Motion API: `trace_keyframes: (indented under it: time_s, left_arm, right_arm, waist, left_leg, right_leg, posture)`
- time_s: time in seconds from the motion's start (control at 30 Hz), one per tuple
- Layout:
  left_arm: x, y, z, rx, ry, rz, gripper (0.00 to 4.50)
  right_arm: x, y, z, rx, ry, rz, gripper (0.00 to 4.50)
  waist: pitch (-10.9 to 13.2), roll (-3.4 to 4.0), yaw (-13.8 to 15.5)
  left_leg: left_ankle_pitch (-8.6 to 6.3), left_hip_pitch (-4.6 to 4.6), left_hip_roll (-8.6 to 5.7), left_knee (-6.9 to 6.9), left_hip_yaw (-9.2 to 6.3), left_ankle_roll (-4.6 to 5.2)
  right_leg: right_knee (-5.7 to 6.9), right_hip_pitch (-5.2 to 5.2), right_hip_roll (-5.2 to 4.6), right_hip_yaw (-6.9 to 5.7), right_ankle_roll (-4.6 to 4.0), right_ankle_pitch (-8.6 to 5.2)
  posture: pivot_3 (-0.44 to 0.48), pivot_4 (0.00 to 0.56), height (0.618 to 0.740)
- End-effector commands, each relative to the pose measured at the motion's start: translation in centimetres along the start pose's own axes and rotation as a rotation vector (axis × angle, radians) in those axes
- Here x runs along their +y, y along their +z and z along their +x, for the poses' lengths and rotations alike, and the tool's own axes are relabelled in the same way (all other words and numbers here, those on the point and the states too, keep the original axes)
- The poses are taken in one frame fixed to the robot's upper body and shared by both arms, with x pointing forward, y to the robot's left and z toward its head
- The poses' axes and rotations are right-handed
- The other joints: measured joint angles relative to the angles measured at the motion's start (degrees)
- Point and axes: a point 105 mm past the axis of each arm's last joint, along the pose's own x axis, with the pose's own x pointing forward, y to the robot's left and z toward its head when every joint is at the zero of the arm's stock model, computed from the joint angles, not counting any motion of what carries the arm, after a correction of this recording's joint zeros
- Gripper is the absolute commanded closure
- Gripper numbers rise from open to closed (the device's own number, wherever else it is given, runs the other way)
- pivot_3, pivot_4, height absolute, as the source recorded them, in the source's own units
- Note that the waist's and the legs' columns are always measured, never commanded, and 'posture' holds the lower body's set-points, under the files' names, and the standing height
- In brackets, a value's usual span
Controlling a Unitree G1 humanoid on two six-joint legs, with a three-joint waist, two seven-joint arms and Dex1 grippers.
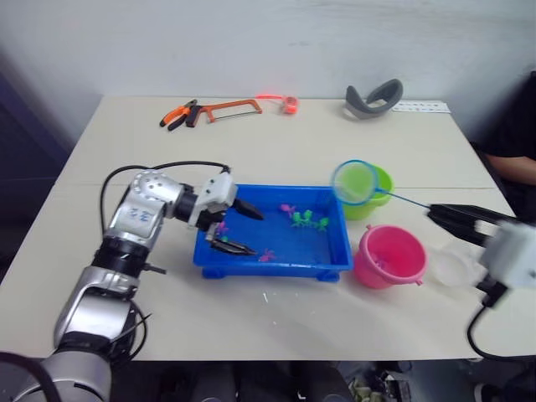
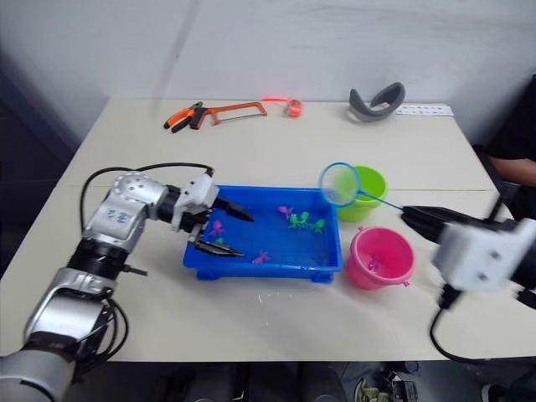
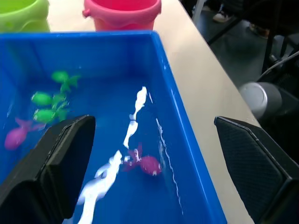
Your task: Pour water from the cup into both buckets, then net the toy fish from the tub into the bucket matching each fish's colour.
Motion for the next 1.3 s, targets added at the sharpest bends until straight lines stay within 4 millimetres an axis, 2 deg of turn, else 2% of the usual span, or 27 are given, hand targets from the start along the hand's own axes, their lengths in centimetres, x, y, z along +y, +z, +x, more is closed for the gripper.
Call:
trace_keyframes:
  time_s: [0.03,0.3,0.5,0.63,0.73,1.0,1.17,1.3]
  left_arm:
    - [-0.1,-0.5,-2.0,0.057,0.051,0.010,0.06]
    - [-1.9,-1.8,-4.7,0.120,0.115,-0.067,0.06]
    - [-2.4,-1.9,-5.2,0.139,0.154,-0.071,0.06]
    - [-2.2,-1.1,-5.6,0.109,0.196,-0.073,0.06]
    - [-2.3,-1.1,-5.4,0.107,0.196,-0.074,0.06]
    - [-1.6,-0.5,-4.4,0.079,0.182,-0.046,0.06]
    - [-1.1,-0.3,-4.2,0.074,0.175,-0.031,0.06]
    - [-1.0,-0.3,-4.2,0.073,0.173,-0.023,0.06]
  right_arm:
    - [1.7,-0.4,2.8,-0.032,0.085,0.088,4.50]
    - [4.2,-0.7,8.4,-0.139,0.231,0.064,4.50]
    - [5.1,-0.2,10.3,-0.195,0.272,0.033,4.50]
    - [2.4,0.9,9.0,-0.227,0.179,0.110,4.50]
    - [2.2,0.9,8.6,-0.213,0.171,0.134,4.50]
    - [4.1,-1.6,7.9,-0.063,0.173,0.693,4.50]
    - [4.8,-2.2,7.6,0.005,0.141,0.880,4.50]
    - [5.1,-2.6,7.5,0.048,0.141,0.909,4.50]
  waist:
    - [0.0,0.01,0.0]
    - [0.0,0.01,-0.1]
    - [0.0,0.01,0.1]
    - [0.0,0.01,0.0]
    - [0.0,0.01,0.0]
    - [0.0,0.00,0.1]
    - [0.0,0.01,0.1]
    - [0.0,0.00,0.0]
  left_leg:
    - [-0.02,-0.04,0.04,-0.01,0.07,-0.02]
    - [-0.01,-0.71,-0.01,0.22,0.24,0.02]
    - [0.00,-0.71,0.04,0.19,0.24,0.01]
    - [-0.01,-0.72,0.02,0.20,0.26,0.02]
    - [-0.01,-0.71,0.05,0.19,0.24,0.01]
    - [-0.01,-0.71,0.06,0.17,0.25,0.01]
    - [-0.01,-0.71,0.06,0.17,0.25,0.02]
    - [-0.06,-0.71,0.06,0.13,0.28,0.11]
  right_leg:
    - [0.01,-0.10,0.03,-0.04,-0.02,-0.01]
    - [0.29,-0.88,0.11,-0.16,0.00,0.00]
    - [0.34,-0.91,0.11,-0.25,0.00,0.00]
    - [0.36,-0.91,0.04,-0.26,0.00,0.00]
    - [0.37,-0.90,-0.05,-0.28,0.00,0.00]
    - [0.38,-0.90,-0.05,-0.26,-0.01,0.00]
    - [0.38,-0.90,-0.03,-0.25,-0.01,0.00]
    - [0.37,-0.94,0.08,-0.22,-0.01,0.00]
  posture:
    - [0.000,0.150,0.740]
    - [0.000,0.150,0.740]
    - [0.000,0.150,0.740]
    - [0.000,0.150,0.740]
    - [0.000,0.150,0.740]
    - [0.000,0.150,0.740]
    - [0.000,0.150,0.740]
    - [0.000,0.150,0.740]
